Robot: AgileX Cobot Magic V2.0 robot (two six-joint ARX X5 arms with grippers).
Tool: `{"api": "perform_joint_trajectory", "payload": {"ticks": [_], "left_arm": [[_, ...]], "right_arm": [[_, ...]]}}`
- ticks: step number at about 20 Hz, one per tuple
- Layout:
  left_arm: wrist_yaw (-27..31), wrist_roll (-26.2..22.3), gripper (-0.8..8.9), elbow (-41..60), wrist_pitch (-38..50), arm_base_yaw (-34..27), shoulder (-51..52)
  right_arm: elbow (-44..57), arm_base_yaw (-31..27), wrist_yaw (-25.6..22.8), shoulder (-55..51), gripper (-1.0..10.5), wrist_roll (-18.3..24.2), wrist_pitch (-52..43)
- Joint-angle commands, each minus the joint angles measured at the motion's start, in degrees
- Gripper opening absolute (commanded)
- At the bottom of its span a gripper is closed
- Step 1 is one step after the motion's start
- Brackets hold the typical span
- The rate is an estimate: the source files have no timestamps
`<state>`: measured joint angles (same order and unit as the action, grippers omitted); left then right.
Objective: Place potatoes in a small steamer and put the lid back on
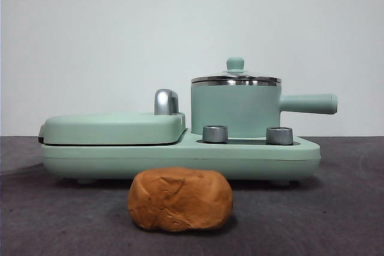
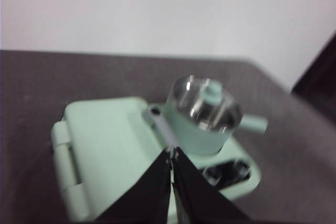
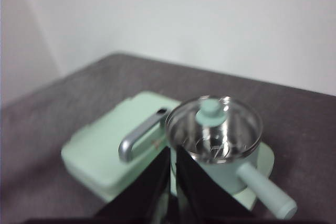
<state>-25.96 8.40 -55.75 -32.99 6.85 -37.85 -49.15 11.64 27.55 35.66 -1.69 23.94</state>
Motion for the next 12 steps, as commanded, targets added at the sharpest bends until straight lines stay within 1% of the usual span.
{"api": "perform_joint_trajectory", "payload": {"ticks": [1, 4, 9, 11, 12], "left_arm": [[-0.8, -13.6, 0.09, -3.1, -2.5, 1.5, -2.7], [-0.8, -19.7, 0.09, -4.1, -4.4, 3.5, -4.7], [-0.7, -28.7, 0.09, -4.2, -7.3, 6.4, -6.1], [-0.7, -30.9, 0.15, -4.2, -8.2, 7.2, -6.1], [-0.7, -31.5, 0.4, -4.2, -8.3, 7.6, -6.1]], "right_arm": [[-2.1, 2.9, -3.0, 1.7, 0.1, 8.8, 2.4], [-2.3, 5.4, -7.0, 2.8, 0.1, 13.5, 4.6], [-2.3, 7.5, -11.5, 3.1, 0.2, 21.4, 8.9], [-2.3, 7.7, -11.5, 3.2, 0.2, 23.7, 10.4], [-2.3, 7.7, -11.5, 3.2, 0.4, 23.8, 10.7]]}}
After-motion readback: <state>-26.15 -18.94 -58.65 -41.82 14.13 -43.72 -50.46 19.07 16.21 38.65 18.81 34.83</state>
